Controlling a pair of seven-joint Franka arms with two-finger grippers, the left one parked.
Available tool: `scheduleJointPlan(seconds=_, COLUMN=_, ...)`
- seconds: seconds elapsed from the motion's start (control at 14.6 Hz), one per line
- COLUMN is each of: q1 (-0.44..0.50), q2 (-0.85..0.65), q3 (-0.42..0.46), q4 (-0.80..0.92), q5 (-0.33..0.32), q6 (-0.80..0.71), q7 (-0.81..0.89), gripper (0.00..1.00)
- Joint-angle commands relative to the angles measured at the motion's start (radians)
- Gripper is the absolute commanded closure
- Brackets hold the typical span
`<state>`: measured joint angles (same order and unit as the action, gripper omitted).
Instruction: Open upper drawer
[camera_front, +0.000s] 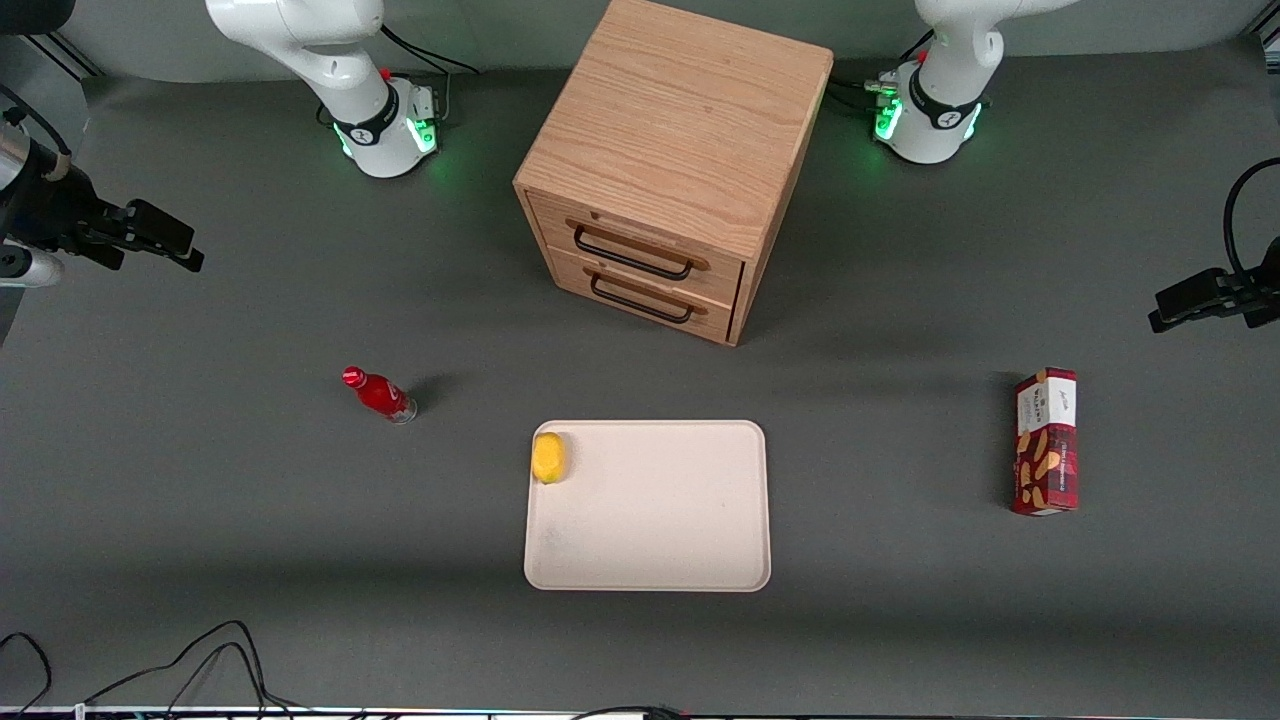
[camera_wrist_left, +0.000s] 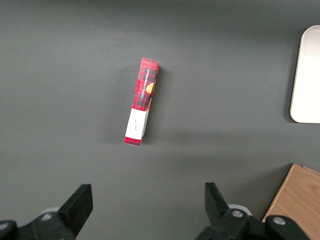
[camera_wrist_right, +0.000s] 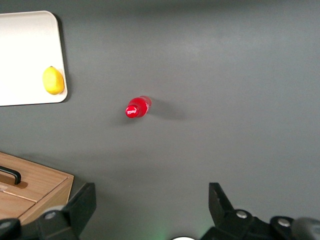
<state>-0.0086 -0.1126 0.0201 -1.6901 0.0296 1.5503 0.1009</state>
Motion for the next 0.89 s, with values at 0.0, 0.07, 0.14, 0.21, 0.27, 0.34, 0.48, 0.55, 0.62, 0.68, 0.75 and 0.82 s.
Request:
scheduleJointPlan(seconds=0.0, q1=0.005, q2=0.004, q3=0.012, q4=0.007, q5=-0.019, q6=0.002, q7=0.037, gripper=0.00)
scheduleJointPlan(seconds=0.07, q1=0.005, q2=0.005, q3=0.014, q4=0.006, q5=-0.017, q6=0.002, q7=0.045, gripper=0.00)
scheduleJointPlan(seconds=0.14, q1=0.007, q2=0.007, q3=0.014, q4=0.007, q5=-0.017, q6=0.004, q7=0.045, gripper=0.00)
scheduleJointPlan(seconds=0.21, q1=0.007, q2=0.008, q3=0.018, q4=0.010, q5=-0.017, q6=0.004, q7=0.043, gripper=0.00)
scheduleJointPlan(seconds=0.27, q1=0.007, q2=0.011, q3=0.020, q4=0.012, q5=-0.017, q6=0.004, q7=0.039, gripper=0.00)
scheduleJointPlan(seconds=0.34, q1=0.009, q2=0.024, q3=0.024, q4=0.016, q5=-0.014, q6=0.004, q7=0.028, gripper=0.00)
scheduleJointPlan(seconds=0.48, q1=0.037, q2=0.040, q3=0.038, q4=0.047, q5=-0.011, q6=0.002, q7=0.026, gripper=0.00)
scheduleJointPlan(seconds=0.55, q1=0.054, q2=0.060, q3=0.044, q4=0.062, q5=-0.011, q6=0.002, q7=0.026, gripper=0.00)
scheduleJointPlan(seconds=0.62, q1=0.062, q2=0.073, q3=0.046, q4=0.070, q5=-0.007, q6=0.002, q7=0.029, gripper=0.00)
scheduleJointPlan(seconds=0.68, q1=0.077, q2=0.076, q3=0.055, q4=0.072, q5=-0.004, q6=0.007, q7=0.029, gripper=0.00)
scheduleJointPlan(seconds=0.75, q1=0.093, q2=0.089, q3=0.060, q4=0.092, q5=-0.005, q6=0.008, q7=0.029, gripper=0.00)
scheduleJointPlan(seconds=0.82, q1=0.123, q2=0.117, q3=0.067, q4=0.127, q5=-0.010, q6=0.008, q7=0.031, gripper=0.00)
